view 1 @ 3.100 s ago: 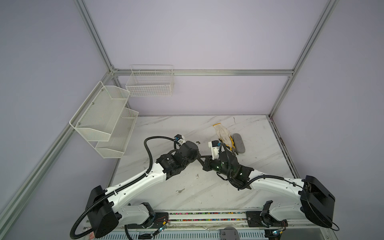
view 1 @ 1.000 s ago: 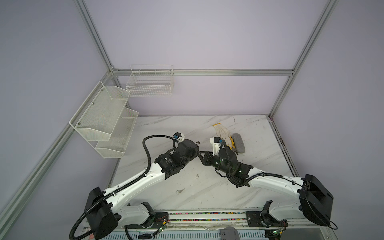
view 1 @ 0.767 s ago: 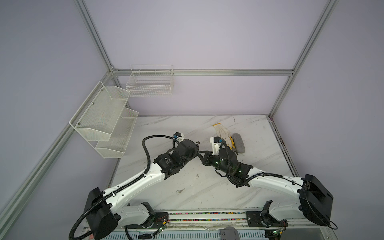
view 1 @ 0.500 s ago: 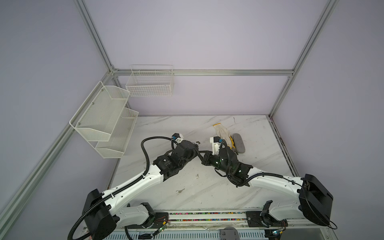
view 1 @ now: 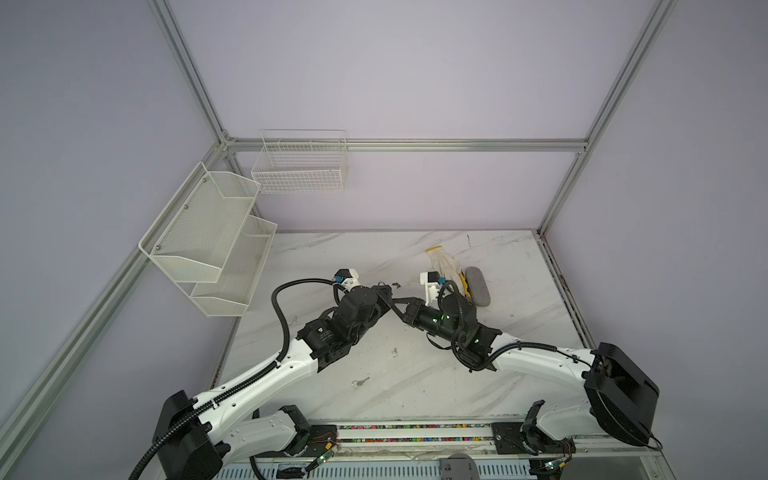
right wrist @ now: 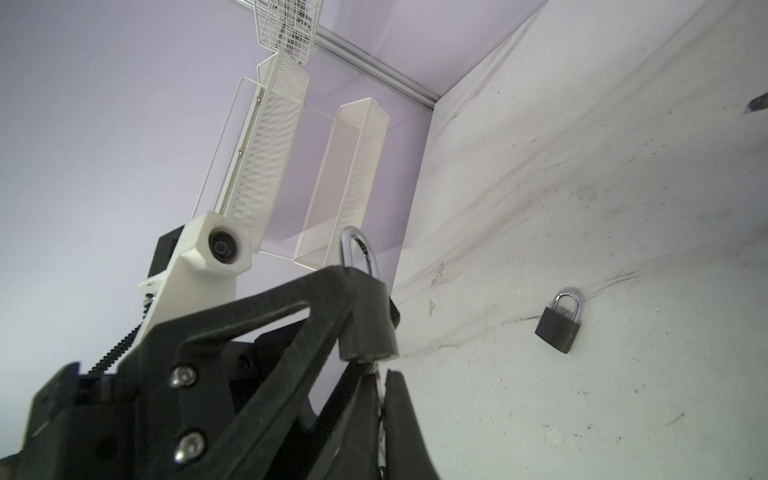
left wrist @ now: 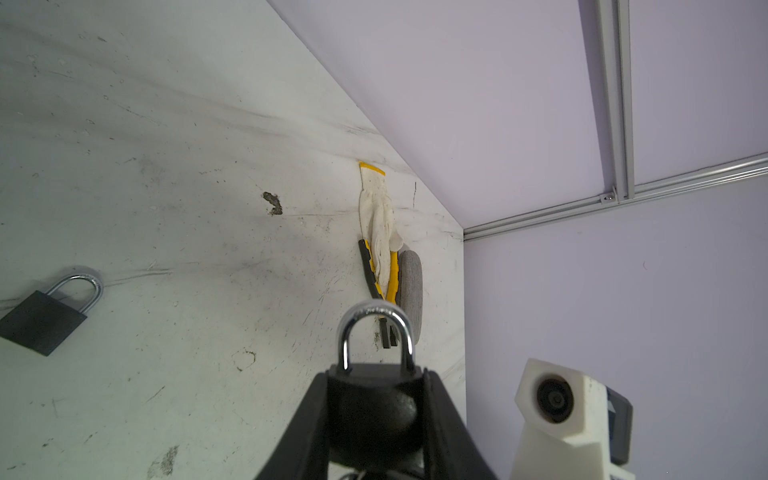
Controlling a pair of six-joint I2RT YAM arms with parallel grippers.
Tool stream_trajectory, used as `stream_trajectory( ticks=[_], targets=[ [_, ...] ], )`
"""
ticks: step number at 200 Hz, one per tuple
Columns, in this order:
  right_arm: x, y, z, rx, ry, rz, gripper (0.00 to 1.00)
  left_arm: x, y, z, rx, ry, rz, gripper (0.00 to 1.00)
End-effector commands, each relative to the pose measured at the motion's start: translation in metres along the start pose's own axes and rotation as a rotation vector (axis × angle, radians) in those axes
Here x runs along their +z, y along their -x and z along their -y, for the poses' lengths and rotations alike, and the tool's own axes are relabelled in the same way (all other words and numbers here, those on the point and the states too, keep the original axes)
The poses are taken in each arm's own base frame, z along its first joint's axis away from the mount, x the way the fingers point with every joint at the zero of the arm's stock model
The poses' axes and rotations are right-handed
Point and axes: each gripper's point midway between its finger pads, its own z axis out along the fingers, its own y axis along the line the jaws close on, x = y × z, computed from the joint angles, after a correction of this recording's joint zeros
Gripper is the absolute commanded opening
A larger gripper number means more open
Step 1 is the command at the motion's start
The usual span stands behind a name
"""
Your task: Unlock with the key
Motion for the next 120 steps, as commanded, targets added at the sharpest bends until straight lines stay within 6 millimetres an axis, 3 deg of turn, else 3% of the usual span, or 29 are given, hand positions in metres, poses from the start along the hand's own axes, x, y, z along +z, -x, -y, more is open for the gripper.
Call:
stream_trajectory(
  ticks=[1,53,105,120],
  targets=[
    [-0.003,0.003,-0.029,0.096,0.139,0.005,0.00,-0.005,-0.011,0.021,-0.052,-0.128,-0.046,0.00],
    [-0.006,0.007,-0.035,0.121,0.174,0.024,0.00,-0.007,-0.008,0.023,-0.068,-0.148,-0.031,0.00],
    [-0.001,0.005,-0.013,0.026,0.061,0.026,0.00,-0.012,0.000,0.015,0.016,-0.078,-0.001,0.00],
    [-0.001,0.007,-0.008,-0.017,0.017,0.030,0.06,-0.013,0.003,0.011,0.056,-0.056,0.015,0.00]
  ],
)
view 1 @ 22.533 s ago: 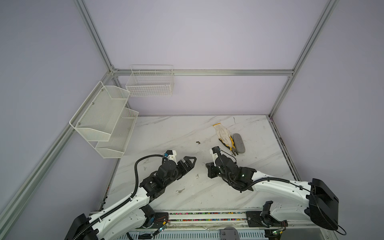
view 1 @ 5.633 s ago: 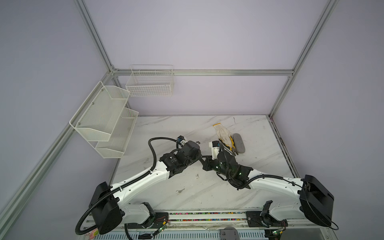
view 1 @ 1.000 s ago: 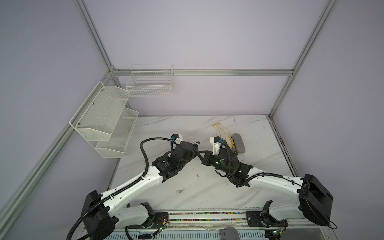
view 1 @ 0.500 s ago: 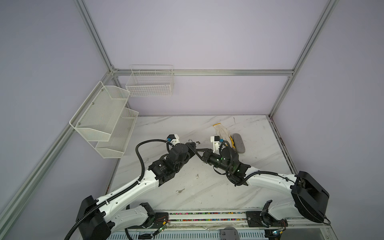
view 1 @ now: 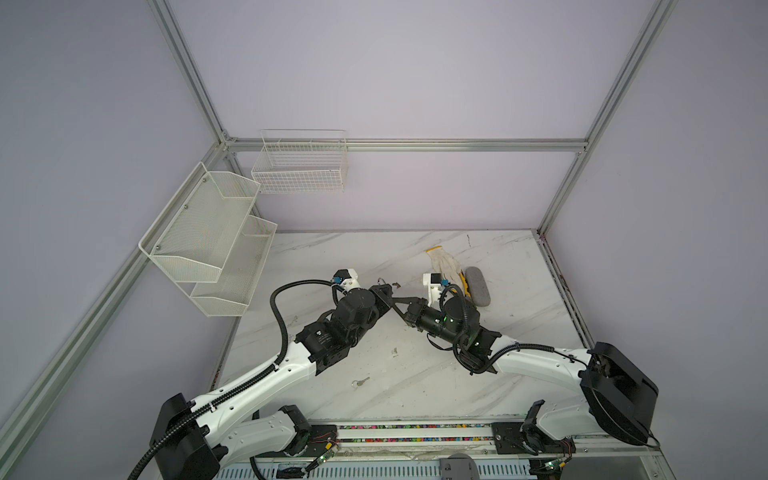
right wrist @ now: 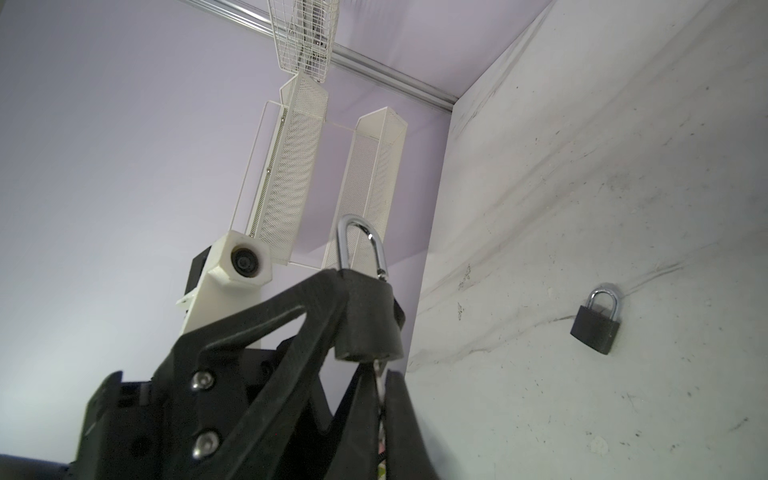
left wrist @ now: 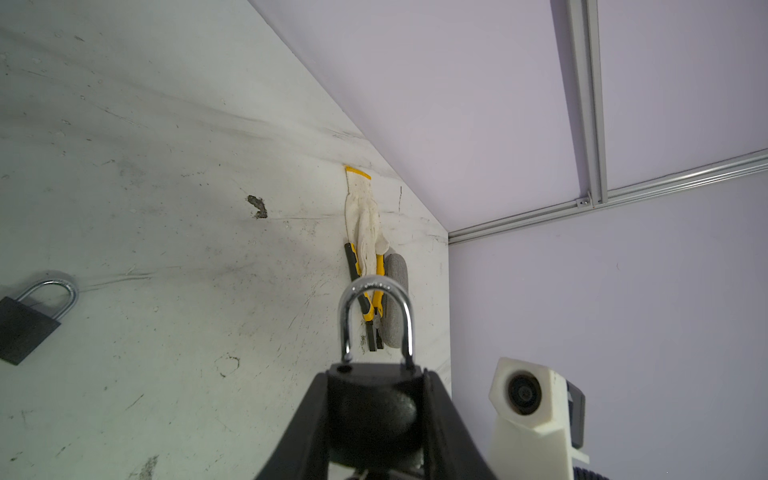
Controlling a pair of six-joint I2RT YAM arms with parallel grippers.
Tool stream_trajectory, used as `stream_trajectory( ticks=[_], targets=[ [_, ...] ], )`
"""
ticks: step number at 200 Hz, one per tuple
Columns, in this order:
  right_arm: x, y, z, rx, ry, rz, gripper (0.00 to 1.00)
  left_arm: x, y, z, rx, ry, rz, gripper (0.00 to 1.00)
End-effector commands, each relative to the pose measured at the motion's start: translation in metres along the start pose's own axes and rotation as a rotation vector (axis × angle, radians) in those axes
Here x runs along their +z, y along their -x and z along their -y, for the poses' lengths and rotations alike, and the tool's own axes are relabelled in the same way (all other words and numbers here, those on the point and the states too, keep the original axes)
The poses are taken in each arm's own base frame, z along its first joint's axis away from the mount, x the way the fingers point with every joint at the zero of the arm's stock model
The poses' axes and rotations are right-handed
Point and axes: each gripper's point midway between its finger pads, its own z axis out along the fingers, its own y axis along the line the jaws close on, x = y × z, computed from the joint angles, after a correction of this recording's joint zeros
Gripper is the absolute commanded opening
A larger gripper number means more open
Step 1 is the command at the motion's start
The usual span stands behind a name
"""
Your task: Unlock with the key
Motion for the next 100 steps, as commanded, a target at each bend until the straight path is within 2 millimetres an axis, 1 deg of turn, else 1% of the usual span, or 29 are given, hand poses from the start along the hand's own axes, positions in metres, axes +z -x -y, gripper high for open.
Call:
stream_trajectory(
  ticks=[1,13,30,44,47,62,84,100],
  targets=[
    [0.003,0.005,-0.008,-0.070,-0.024,0.010,0.06,-0.010,0.003,0.009,0.058,-0.025,0.005,0.00],
    [0.001,0.007,-0.005,-0.100,-0.050,0.017,0.13,-0.012,0.006,0.003,0.092,0.008,0.015,0.00],
    [-0.001,0.009,-0.002,-0.131,-0.080,0.021,0.21,-0.016,0.011,0.001,0.149,0.027,0.031,0.00],
    [-0.002,0.009,0.006,-0.155,-0.120,0.019,0.28,-0.020,0.015,0.000,0.201,0.043,0.038,0.00],
    [-0.006,0.012,-0.003,-0.163,-0.103,0.030,0.29,-0.021,0.015,0.000,0.215,0.045,0.038,0.00],
    [-0.011,0.014,-0.003,-0.193,-0.127,0.033,0.36,-0.025,0.019,-0.005,0.274,0.069,0.047,0.00],
    [-0.018,0.018,-0.004,-0.254,-0.174,0.031,0.43,-0.030,0.021,-0.014,0.358,0.095,0.054,0.00],
    [-0.026,0.023,-0.009,-0.303,-0.210,0.037,0.47,-0.033,0.021,-0.019,0.435,0.102,0.052,0.00]
  ],
)
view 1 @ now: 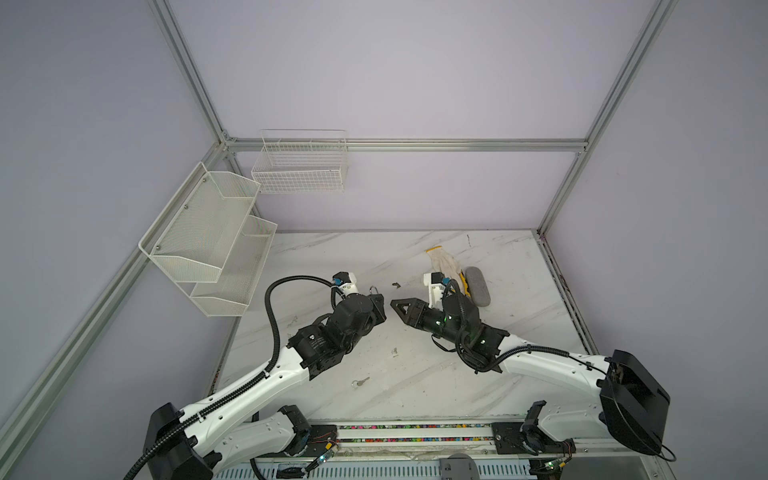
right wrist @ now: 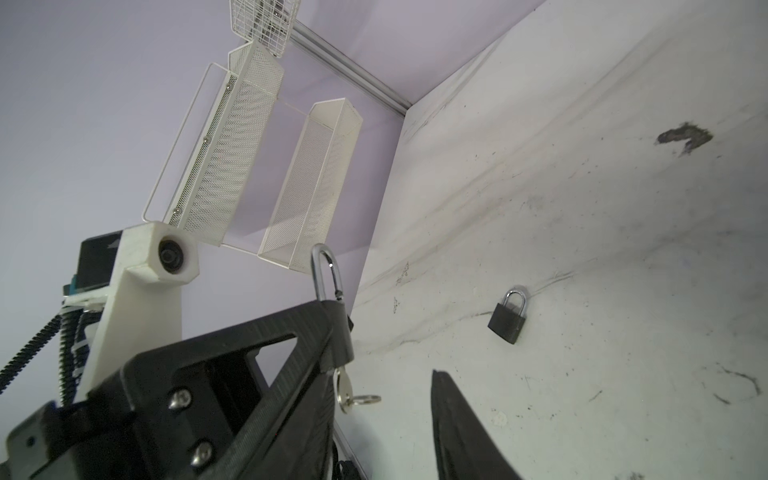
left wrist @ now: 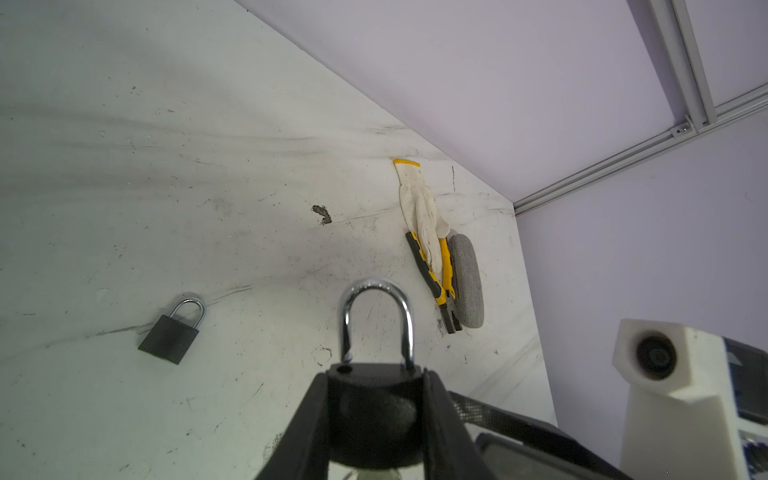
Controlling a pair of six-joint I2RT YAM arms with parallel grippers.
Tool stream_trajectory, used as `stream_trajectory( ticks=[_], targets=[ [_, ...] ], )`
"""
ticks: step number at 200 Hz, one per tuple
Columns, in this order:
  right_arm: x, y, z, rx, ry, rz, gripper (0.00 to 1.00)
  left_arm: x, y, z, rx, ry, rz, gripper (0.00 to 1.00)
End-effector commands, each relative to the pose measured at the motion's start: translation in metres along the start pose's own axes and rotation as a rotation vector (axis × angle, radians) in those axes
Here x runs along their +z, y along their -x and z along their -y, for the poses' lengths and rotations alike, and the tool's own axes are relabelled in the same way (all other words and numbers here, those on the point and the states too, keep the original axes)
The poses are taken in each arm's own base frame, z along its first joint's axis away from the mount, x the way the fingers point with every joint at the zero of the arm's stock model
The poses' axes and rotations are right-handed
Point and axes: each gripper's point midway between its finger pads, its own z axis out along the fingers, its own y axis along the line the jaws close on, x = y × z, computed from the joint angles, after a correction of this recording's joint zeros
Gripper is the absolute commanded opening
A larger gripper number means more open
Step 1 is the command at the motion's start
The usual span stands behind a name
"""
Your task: Unlock with the key
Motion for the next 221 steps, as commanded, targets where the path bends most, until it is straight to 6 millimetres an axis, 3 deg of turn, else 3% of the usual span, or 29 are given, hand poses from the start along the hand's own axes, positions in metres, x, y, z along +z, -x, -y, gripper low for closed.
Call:
stream_trajectory(
  ticks=[1,45,82,132,221],
  targets=[
    [-0.015,0.019,-0.011,-0.107,-0.056,0.037,0.48,-0.014,0.017,0.002,0.146,-0.007,0.062,0.00],
    [-0.039,0.043,-0.032,-0.270,-0.122,0.062,0.60,-0.010,0.004,-0.008,0.385,-0.039,0.077,0.00],
    [-0.039,0.058,-0.050,-0.400,-0.166,0.035,0.63,-0.004,-0.007,-0.003,0.553,-0.129,0.126,0.00],
    [-0.015,0.062,-0.063,-0.526,-0.209,-0.064,0.66,0.002,-0.010,0.008,0.726,-0.213,0.242,0.00],
    [0.026,0.053,-0.042,-0.586,-0.298,-0.163,0.69,0.003,-0.009,0.013,0.781,-0.246,0.318,0.00]
  ],
)
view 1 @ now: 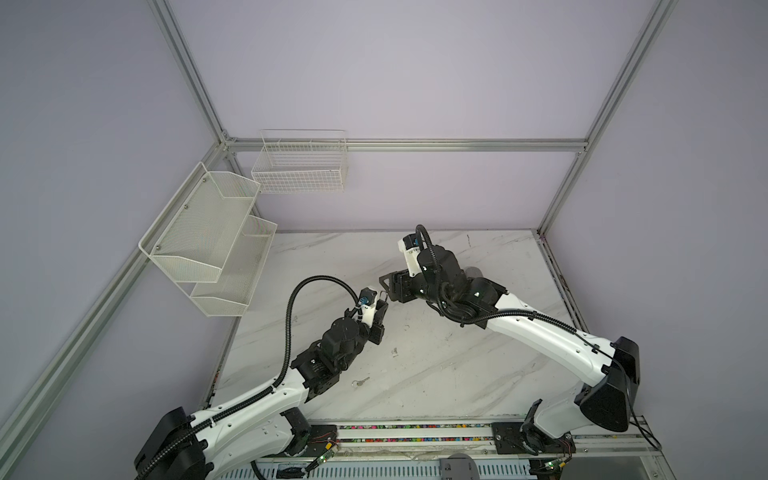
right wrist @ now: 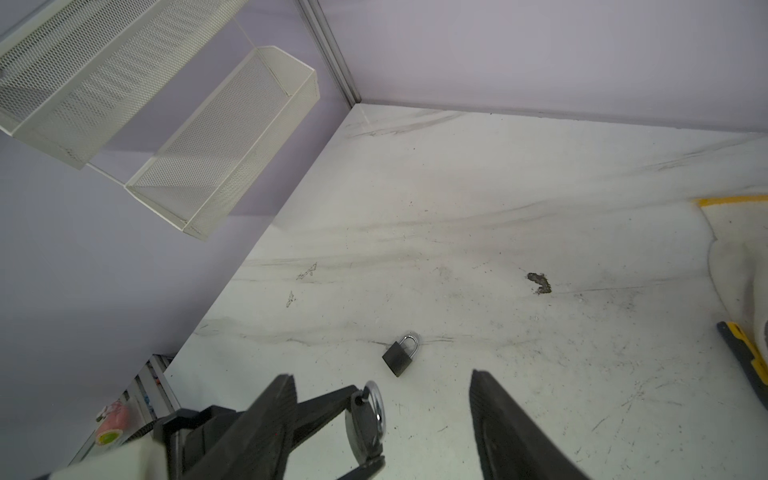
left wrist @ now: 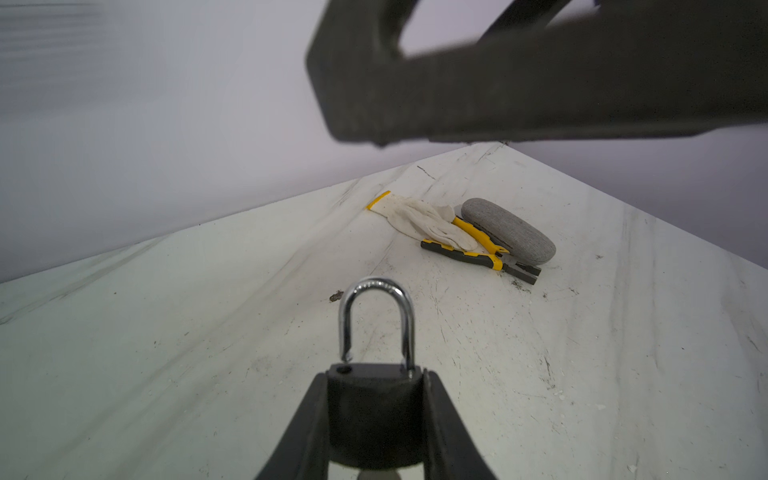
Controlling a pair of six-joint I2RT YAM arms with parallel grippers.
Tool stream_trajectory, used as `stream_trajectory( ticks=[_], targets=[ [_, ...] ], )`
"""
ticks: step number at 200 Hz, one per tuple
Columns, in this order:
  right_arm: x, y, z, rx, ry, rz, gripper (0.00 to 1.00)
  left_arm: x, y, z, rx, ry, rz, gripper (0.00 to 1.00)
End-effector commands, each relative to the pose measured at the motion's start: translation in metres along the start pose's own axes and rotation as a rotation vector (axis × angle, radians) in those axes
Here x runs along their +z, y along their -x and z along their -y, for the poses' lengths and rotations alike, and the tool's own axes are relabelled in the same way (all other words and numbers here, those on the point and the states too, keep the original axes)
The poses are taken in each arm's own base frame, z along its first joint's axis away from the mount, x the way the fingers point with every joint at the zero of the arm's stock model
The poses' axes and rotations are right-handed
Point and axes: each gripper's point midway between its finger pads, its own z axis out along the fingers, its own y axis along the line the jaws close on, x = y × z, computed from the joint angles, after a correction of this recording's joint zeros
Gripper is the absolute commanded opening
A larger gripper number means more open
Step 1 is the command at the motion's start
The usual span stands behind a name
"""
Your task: Unlock with the key
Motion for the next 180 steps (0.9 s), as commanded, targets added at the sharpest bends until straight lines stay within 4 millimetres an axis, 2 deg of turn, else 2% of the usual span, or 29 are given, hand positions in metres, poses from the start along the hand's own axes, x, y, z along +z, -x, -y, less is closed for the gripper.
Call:
stream_trajectory(
  ticks=[1,34,64,124,168,180],
  targets=[
    [0.004,-0.001,0.003,-0.041,-0.021,-0.031,0.69,-0.003,0.013,0.001,0.010,-0.010,0.082,0.00],
    [0.021,-0.009,0.009,-0.047,-0.059,-0.068,0.69,-0.004,0.014,0.000,0.007,-0.005,0.087,0.00],
    [0.028,-0.008,0.018,-0.038,-0.113,-0.063,0.70,-0.004,0.012,-0.001,0.005,0.004,0.084,0.00],
    [0.039,-0.017,0.033,-0.057,-0.196,-0.116,0.70,-0.005,0.009,-0.007,0.002,0.035,0.079,0.00],
    [0.044,-0.020,0.035,-0.068,-0.213,-0.147,0.70,-0.005,0.006,-0.010,0.010,0.052,0.077,0.00],
    [0.043,-0.020,0.030,-0.081,-0.187,-0.155,0.70,-0.006,0.007,-0.010,0.008,0.052,0.081,0.00]
  ],
)
